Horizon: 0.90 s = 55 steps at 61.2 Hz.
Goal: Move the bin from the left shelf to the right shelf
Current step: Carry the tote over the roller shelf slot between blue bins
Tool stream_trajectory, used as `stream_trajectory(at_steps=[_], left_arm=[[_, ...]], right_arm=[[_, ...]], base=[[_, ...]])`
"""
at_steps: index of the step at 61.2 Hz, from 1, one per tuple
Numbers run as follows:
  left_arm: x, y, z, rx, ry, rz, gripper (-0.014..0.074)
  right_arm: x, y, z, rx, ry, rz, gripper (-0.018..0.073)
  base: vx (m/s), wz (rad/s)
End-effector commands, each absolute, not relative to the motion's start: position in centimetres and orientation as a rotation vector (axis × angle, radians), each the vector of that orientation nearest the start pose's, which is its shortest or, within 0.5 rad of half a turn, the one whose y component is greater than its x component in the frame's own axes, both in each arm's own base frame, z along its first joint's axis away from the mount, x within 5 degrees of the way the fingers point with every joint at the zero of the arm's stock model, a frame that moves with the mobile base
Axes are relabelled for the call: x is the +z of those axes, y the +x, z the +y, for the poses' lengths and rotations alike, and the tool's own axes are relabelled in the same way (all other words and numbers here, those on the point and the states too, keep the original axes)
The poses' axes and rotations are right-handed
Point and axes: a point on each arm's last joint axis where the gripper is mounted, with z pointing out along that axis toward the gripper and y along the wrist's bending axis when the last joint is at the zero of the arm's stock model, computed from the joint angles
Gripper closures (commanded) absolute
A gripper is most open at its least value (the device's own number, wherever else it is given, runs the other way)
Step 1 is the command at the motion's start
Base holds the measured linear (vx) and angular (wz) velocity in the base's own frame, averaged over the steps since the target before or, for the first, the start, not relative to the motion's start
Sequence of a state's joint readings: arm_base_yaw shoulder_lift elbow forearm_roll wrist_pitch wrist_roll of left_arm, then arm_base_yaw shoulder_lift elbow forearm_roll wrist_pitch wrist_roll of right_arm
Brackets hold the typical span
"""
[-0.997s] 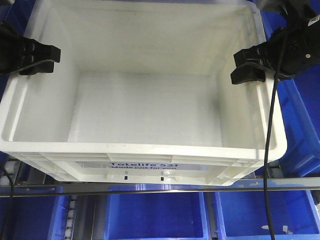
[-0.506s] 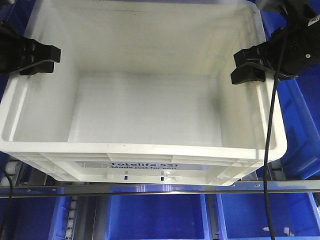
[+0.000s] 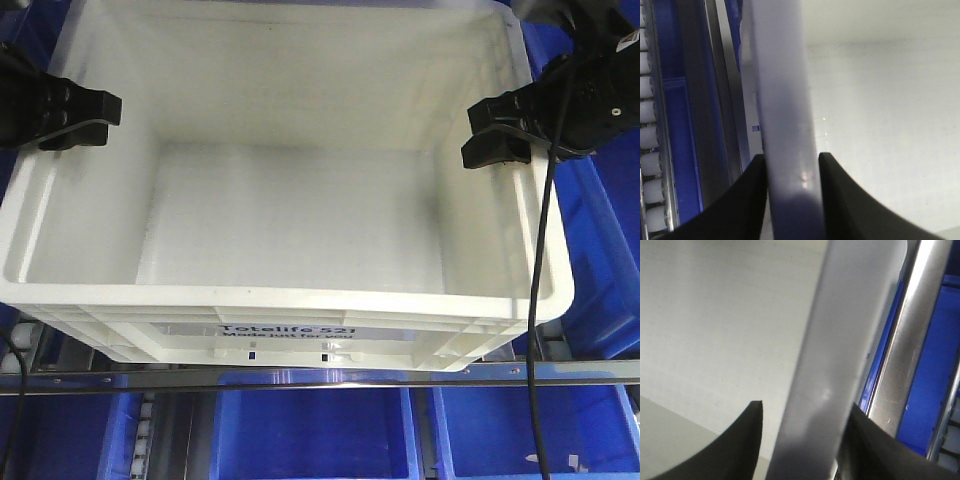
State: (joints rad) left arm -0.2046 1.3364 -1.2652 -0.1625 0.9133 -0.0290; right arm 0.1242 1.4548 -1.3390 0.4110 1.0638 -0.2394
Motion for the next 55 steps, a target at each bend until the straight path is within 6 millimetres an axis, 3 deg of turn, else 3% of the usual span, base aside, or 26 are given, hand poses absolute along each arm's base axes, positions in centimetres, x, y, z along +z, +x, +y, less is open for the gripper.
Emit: stream_trajectory(at_steps=[1,43,55], left_arm=[[39.3,26.7,-6.6,-0.296,0.179,2.283,0.0604],[39.3,26.7,-6.6,-0.298,0.177,2.282,0.0604],[38.4,27.6,-6.8,-0.295,0.178,2.321,0.0604]], right_arm=[[37.8,28.7,6.5,0.464,-0.358,2.427,0.0564],[38.5,29.7,6.3,0.426,-0.302,2.304,0.0564],[38.9,30.1,6.2,0.411,-0.279,2.254,0.0564]], base=[[0.00,0.00],[0.00,0.00],[0.00,0.00]])
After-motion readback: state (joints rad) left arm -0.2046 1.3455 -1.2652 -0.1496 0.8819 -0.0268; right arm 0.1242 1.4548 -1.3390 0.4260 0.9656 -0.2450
